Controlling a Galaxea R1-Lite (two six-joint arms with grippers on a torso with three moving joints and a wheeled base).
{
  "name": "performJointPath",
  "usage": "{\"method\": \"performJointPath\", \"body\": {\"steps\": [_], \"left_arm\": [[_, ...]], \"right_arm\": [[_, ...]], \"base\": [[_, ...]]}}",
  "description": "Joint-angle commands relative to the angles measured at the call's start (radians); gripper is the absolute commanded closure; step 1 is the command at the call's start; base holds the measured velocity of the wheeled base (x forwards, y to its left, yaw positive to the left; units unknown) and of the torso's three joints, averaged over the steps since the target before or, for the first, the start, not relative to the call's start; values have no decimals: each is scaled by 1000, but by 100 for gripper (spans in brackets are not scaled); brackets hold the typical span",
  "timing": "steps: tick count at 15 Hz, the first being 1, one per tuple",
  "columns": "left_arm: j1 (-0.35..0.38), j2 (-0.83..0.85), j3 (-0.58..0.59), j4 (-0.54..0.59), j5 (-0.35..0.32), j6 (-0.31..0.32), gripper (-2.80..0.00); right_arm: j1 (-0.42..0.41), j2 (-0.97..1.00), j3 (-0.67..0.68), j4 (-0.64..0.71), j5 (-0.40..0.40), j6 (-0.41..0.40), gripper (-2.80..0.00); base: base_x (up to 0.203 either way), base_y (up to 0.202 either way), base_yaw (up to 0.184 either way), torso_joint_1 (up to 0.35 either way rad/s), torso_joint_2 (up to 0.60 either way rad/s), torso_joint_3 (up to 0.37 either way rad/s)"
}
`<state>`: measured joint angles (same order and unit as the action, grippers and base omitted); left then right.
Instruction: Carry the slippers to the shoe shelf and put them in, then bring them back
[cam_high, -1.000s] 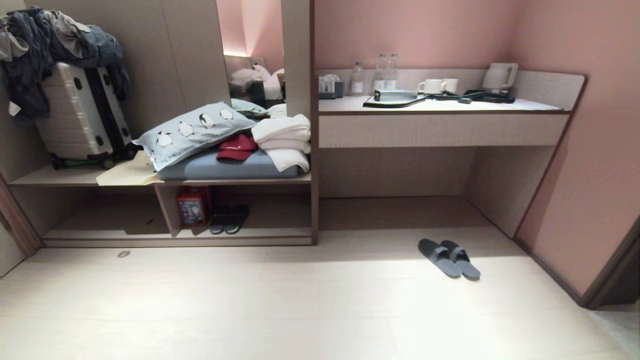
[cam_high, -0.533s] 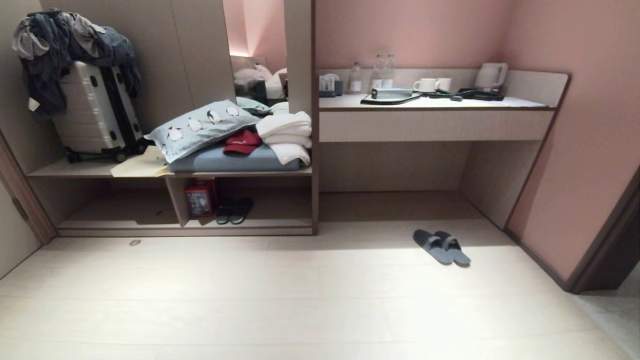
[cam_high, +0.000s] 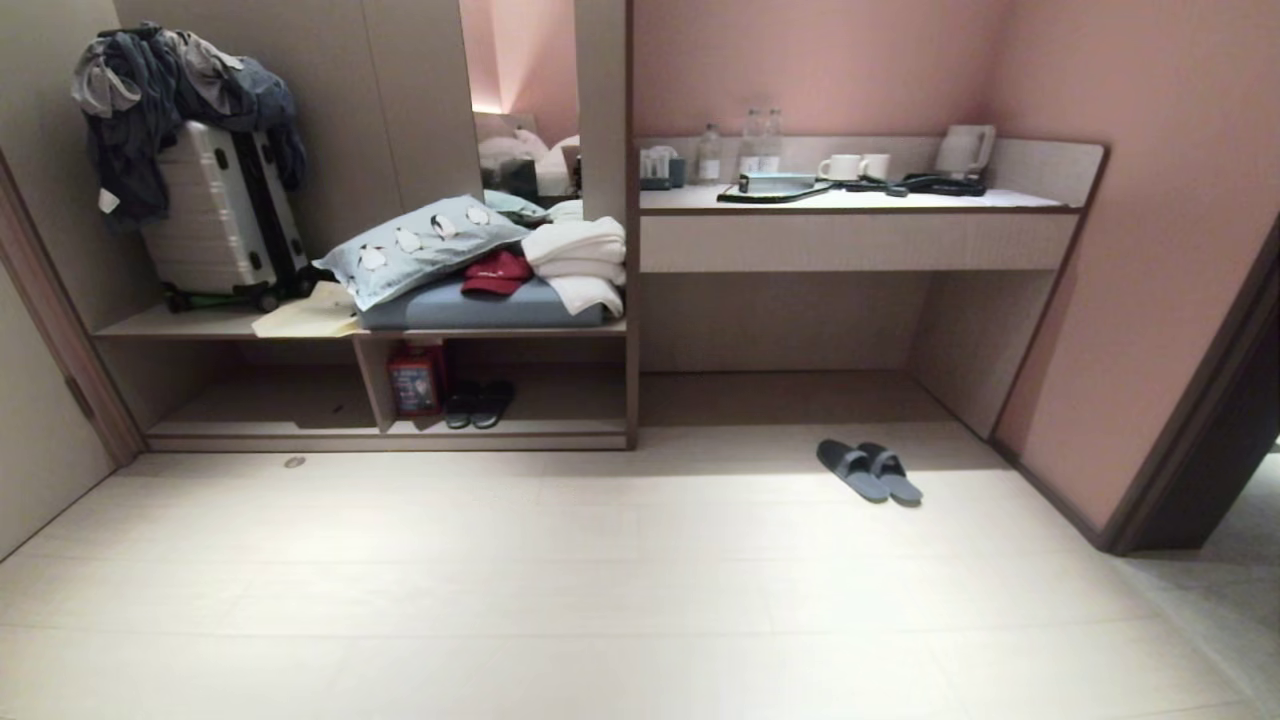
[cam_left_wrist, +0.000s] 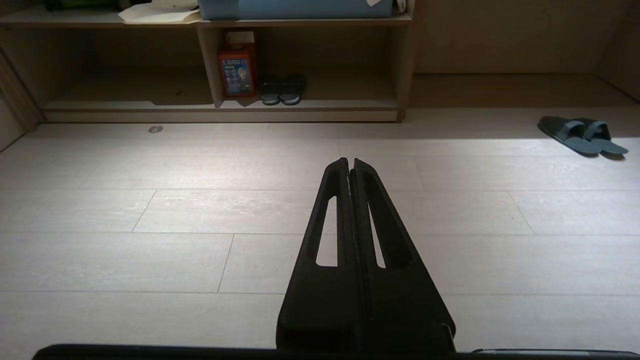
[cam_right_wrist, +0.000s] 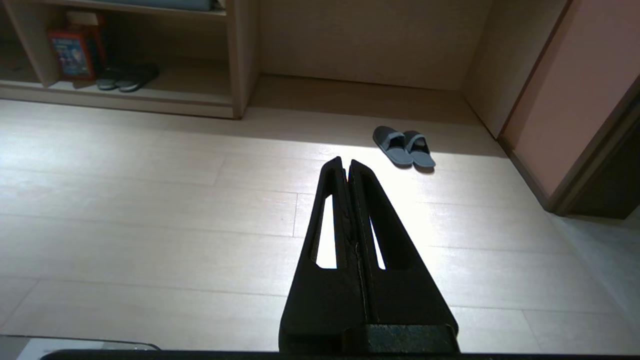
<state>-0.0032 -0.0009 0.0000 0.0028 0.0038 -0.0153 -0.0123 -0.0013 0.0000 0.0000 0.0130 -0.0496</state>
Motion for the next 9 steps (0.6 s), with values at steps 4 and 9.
{"method": "performJointPath", "body": {"steps": [4,9], "left_arm": [[0,1,2,0,1,-2,0],[0,1,2,0,1,0,0]], "right_arm": [[0,-2,2,0,1,-1,0],[0,-2,2,0,2,-1,0]], "base": [[-195,0,3,1,1,2],[-195,0,2,5,3,3]]}}
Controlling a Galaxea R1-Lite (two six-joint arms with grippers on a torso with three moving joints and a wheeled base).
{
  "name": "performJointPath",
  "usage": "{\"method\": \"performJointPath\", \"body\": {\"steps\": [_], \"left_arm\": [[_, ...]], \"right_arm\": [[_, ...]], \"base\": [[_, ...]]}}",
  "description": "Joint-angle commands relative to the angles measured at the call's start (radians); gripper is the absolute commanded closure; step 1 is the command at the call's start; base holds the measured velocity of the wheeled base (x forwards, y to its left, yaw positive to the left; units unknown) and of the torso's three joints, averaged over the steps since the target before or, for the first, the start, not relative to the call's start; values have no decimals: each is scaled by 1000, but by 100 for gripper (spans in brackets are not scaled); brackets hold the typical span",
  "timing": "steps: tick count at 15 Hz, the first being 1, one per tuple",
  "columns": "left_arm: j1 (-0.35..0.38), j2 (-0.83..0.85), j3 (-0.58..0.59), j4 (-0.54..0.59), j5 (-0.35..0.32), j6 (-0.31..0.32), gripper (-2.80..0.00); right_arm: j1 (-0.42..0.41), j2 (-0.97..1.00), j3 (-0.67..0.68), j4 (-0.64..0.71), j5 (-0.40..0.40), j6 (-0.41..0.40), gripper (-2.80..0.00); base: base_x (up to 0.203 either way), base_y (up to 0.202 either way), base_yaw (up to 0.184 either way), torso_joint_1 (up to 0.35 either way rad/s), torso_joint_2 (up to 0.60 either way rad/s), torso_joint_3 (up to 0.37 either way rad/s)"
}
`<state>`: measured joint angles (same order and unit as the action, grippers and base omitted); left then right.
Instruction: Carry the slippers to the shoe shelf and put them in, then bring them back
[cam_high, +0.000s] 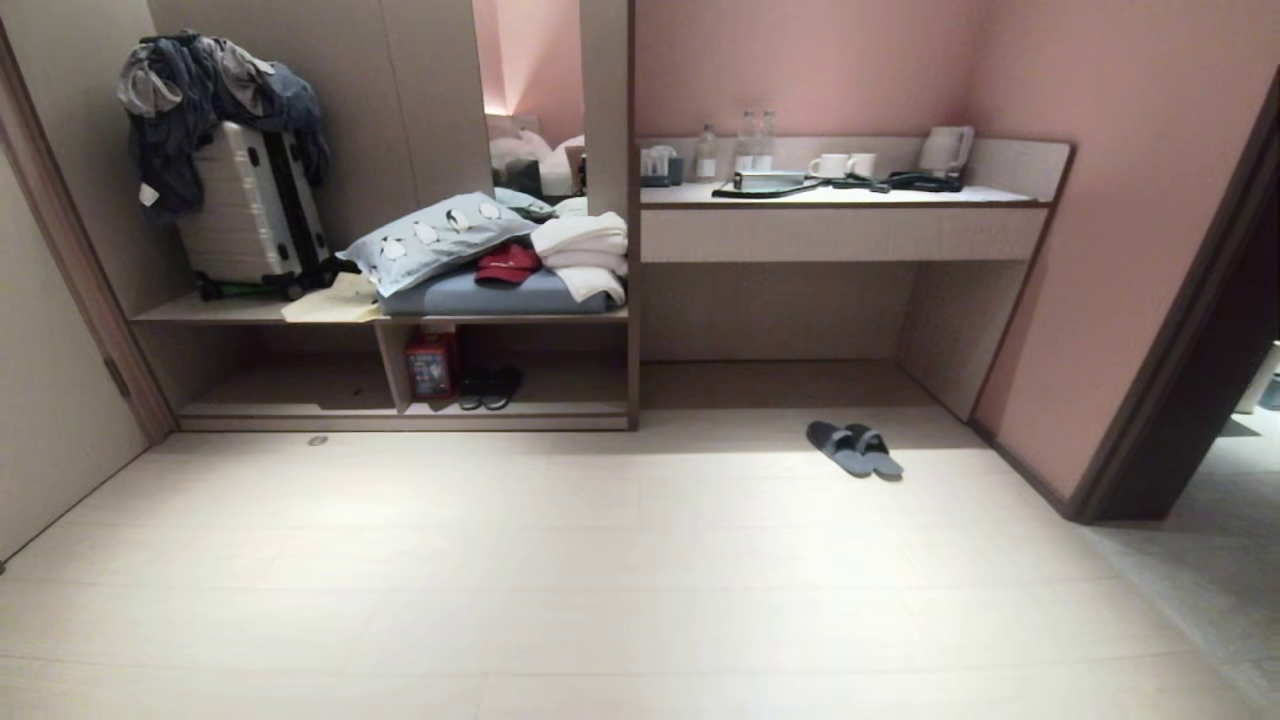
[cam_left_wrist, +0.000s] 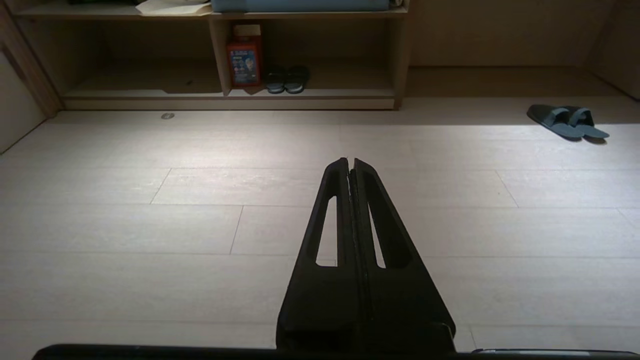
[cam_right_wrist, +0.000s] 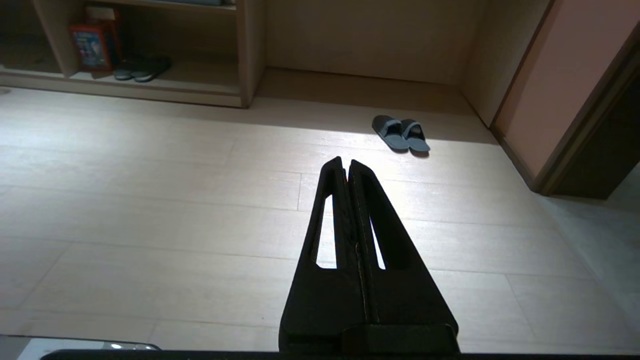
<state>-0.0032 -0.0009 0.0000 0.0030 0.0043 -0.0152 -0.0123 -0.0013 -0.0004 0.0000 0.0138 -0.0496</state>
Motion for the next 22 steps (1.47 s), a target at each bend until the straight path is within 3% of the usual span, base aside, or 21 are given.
{"method": "performJointPath", "body": {"steps": [1,6,22], "left_arm": [[0,1,2,0,0,-2,0],[0,1,2,0,0,3,0],[0,1,2,0,-1,6,0]], "right_arm": [[0,-2,2,0,1,-1,0],[0,-2,2,0,0,-1,0],[0,-2,2,3,0,4,0]], "base": [[-197,0,1,2,0,2],[-169,0,1,-1,2,1],[0,0,0,0,0,0]]}}
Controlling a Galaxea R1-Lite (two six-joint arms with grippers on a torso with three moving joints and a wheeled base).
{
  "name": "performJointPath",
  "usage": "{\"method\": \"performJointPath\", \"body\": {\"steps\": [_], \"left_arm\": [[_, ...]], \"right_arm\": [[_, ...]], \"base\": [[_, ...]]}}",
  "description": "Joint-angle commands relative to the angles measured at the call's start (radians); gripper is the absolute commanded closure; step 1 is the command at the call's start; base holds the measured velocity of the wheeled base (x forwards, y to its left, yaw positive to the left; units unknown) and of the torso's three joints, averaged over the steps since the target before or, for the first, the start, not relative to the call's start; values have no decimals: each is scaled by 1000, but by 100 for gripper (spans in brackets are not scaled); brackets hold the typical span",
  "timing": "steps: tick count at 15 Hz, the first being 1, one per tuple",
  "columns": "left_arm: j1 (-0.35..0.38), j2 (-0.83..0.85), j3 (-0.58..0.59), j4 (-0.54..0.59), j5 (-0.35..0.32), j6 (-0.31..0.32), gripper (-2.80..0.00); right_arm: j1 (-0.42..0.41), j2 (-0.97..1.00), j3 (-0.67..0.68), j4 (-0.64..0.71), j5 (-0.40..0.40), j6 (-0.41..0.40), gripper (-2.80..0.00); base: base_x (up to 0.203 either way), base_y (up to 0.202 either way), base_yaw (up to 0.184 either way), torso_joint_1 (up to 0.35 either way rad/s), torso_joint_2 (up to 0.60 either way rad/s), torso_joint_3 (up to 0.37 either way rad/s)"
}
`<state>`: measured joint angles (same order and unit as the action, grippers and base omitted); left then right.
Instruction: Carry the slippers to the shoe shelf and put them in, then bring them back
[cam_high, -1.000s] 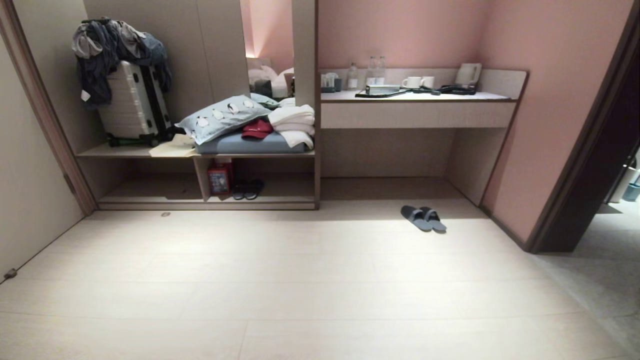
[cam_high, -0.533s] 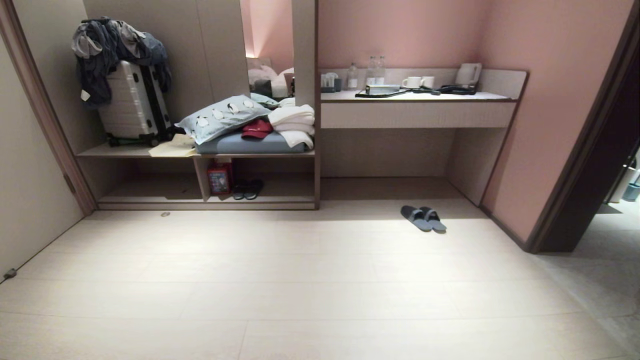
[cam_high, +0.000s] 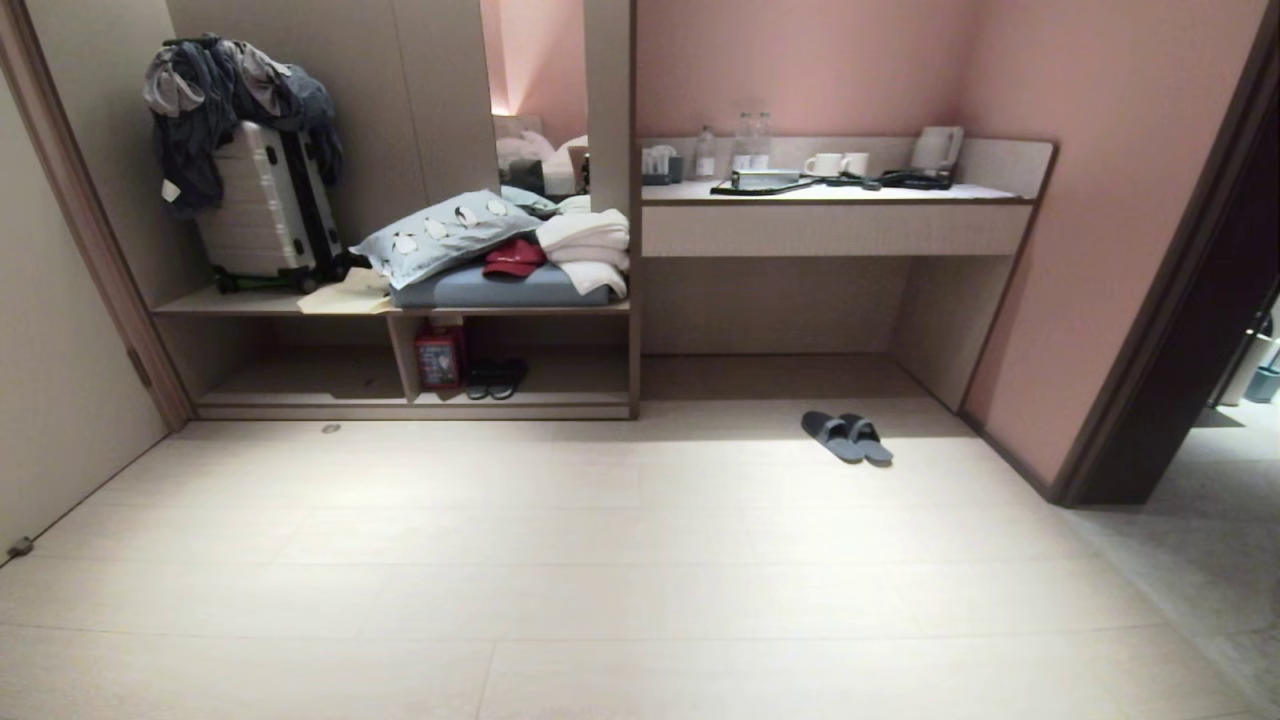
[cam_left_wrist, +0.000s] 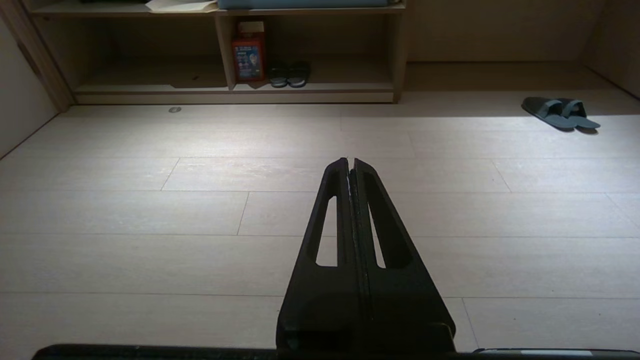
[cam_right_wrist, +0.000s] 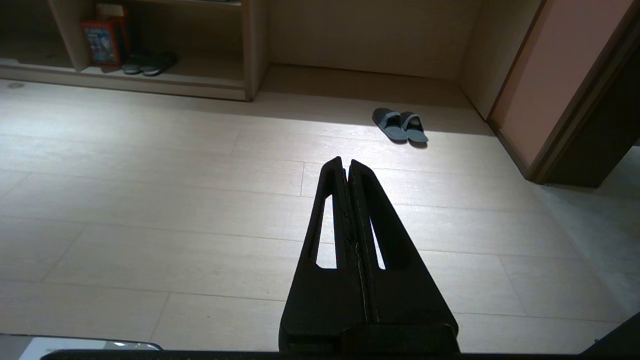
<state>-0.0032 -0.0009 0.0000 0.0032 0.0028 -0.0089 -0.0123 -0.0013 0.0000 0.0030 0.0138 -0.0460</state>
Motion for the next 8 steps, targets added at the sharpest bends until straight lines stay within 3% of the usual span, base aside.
{"method": "performJointPath", "body": {"steps": [1,8], "left_arm": [[0,1,2,0,0,0,0],[0,1,2,0,0,0,0]], "right_arm": [[0,-2,2,0,0,0,0],[0,-2,2,2,-11,11,0]], "base": [[0,0,0,0,0,0],[0,0,0,0,0,0]]}}
